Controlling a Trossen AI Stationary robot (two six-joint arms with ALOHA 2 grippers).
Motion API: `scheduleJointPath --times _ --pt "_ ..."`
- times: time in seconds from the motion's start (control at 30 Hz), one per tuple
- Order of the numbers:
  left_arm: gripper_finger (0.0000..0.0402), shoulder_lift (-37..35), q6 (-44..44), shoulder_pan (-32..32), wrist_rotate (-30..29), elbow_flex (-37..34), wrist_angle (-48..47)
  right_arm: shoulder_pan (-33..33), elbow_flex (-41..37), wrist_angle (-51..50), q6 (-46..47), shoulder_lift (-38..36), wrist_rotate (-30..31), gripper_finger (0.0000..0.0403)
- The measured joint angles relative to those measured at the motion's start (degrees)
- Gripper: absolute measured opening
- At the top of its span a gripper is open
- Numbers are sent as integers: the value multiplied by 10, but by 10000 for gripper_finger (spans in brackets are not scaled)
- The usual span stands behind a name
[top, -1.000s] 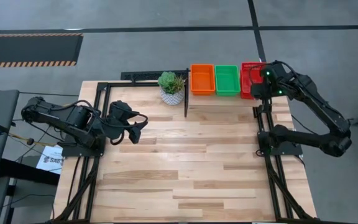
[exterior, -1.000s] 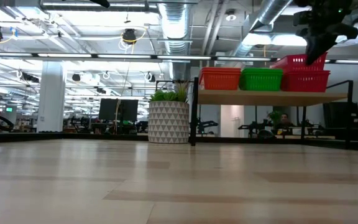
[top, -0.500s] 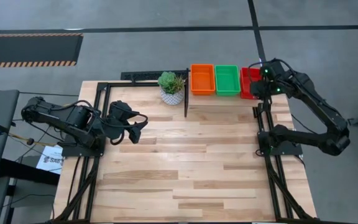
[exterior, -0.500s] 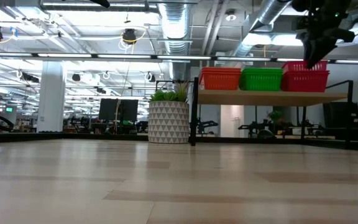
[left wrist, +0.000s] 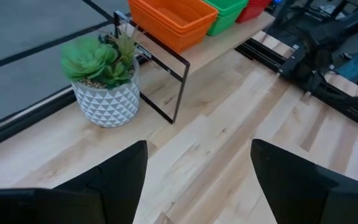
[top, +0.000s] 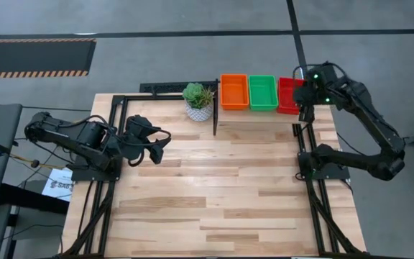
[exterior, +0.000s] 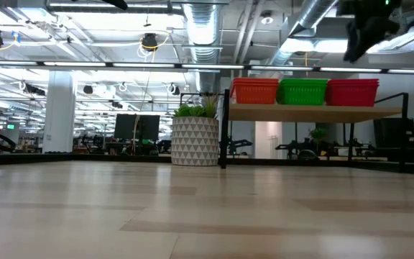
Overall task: Stack baskets on shelf by color
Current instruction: Return to Home Position
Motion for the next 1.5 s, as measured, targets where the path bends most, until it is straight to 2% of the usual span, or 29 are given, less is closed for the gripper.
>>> scheduleJointPath --times 0.17,0.33,0.43,0.57,0.7,0.8,0.93,1.07,1.27,1.4,1.5 --pt "274 0 0 13 -2 0 2 2 83 -16 67 -1 -14 245" --pt "274 0 -2 17 2 0 8 18 171 -21 210 -19 -87 245" --pt "274 0 -3 17 30 0 9 34 215 -20 281 -38 -120 245" --pt "274 0 -4 17 66 0 10 60 243 -23 328 -75 -134 245" --pt "274 0 13 17 50 0 28 79 240 -30 423 -118 -156 245" --pt "274 -5 75 16 32 0 97 100 214 -31 425 -173 -203 245" --pt "274 -31 181 15 72 0 210 108 146 1 461 -262 -280 245" --pt "274 -65 251 31 120 0 238 107 54 82 528 -344 -282 244" --pt "274 -124 272 75 168 -29 249 105 -77 145 608 -444 -286 244" --pt "274 -173 259 94 204 -91 272 100 -153 168 654 -499 -302 244" --pt "274 -216 237 97 210 -156 291 96 -195 192 675 -536 -310 244"
